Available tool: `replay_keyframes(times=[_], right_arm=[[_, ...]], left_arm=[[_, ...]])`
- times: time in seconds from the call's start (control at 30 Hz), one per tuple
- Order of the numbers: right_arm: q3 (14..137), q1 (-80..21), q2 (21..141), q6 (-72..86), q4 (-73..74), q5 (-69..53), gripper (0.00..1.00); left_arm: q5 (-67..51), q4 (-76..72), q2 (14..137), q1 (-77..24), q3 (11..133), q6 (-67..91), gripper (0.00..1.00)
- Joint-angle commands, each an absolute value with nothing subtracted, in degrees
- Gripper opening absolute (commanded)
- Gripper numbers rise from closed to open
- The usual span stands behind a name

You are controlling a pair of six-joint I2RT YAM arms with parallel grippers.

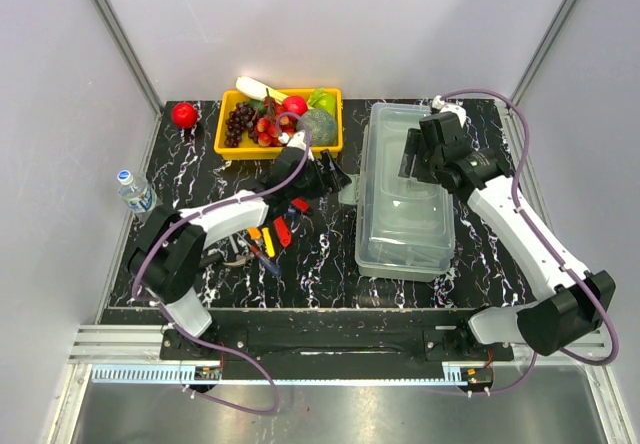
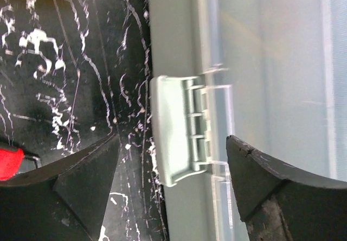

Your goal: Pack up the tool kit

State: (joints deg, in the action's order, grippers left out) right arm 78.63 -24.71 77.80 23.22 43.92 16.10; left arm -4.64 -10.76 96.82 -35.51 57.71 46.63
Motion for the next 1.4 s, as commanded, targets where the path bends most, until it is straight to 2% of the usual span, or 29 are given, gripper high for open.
replay_keyframes(times=[0.0,0.13,0.47,0.67,0.87,1.07,1.37], right_arm=[[80.68,-23.38,74.62,23.9,50.54,23.29,0.74],[80.16,-23.38,73.92,23.91,50.36,23.56,0.74],[79.28,-23.38,71.37,25.75,49.22,18.64,0.73],[79.63,-22.76,71.81,31.81,51.5,11.43,0.73],[78.75,-20.49,72.69,38.57,53.87,11.96,0.73],[76.03,-17.05,71.37,44.73,54.32,10.99,0.73],[75.85,-17.05,74.26,48.34,52.21,12.04,0.72]], left_arm=[[-2.9,-7.74,91.23,-35.68,63.89,42.19,0.84],[-4.3,-6.07,90.44,-35.68,66.88,41.31,0.88],[-12.74,-5.1,92.55,-35.86,70.14,46.58,0.88],[-16.87,-6.85,93.6,-36.82,70.49,47.55,0.89],[-18.71,-8.78,94.92,-38.41,70.4,50.17,0.89],[-23.81,-16.69,95.45,-39.81,66.97,58.79,0.87],[-22.59,-10.64,96.86,-41.66,70.84,57.57,0.82]])
